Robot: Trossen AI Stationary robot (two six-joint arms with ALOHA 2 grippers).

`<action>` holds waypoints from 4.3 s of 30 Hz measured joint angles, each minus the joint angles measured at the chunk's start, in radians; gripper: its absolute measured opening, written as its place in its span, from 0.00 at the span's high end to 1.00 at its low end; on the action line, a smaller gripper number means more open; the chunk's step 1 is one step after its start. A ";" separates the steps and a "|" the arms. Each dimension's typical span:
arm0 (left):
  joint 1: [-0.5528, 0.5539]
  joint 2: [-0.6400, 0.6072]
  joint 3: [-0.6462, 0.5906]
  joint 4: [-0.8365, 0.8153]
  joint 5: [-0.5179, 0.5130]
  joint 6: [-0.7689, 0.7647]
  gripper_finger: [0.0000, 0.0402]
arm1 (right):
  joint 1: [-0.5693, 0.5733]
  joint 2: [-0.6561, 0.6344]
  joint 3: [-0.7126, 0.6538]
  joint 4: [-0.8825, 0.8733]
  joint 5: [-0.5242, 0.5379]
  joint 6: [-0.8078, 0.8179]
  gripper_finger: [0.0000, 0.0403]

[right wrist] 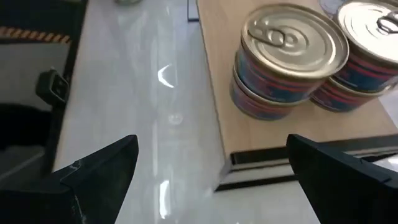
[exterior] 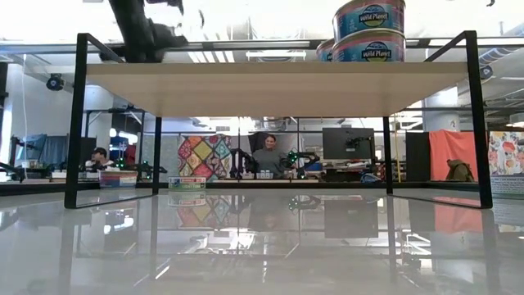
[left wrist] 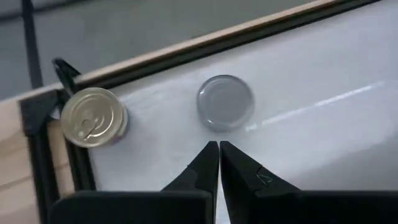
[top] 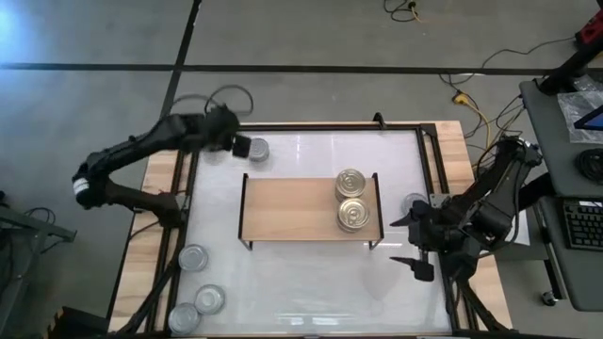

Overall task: Stack canned seafood by type on shelf
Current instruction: Stack the blue-pink tuna can on top of the other blue-pink tuna can on the shelf

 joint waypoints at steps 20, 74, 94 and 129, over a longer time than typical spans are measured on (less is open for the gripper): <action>0.539 0.480 0.077 -0.052 0.170 0.369 1.00 | -0.599 -0.237 0.301 -0.167 0.000 -0.471 0.01; 0.254 0.702 0.126 -0.216 0.339 0.306 1.00 | -1.207 0.279 0.819 -0.250 -0.554 -0.954 0.98; 0.085 0.696 0.164 0.050 0.444 0.216 1.00 | -1.207 0.274 0.852 -0.294 -0.554 -0.936 0.98; 0.132 0.851 0.561 0.227 0.395 0.241 1.00 | -1.267 0.261 0.814 -0.327 -0.621 -0.924 0.97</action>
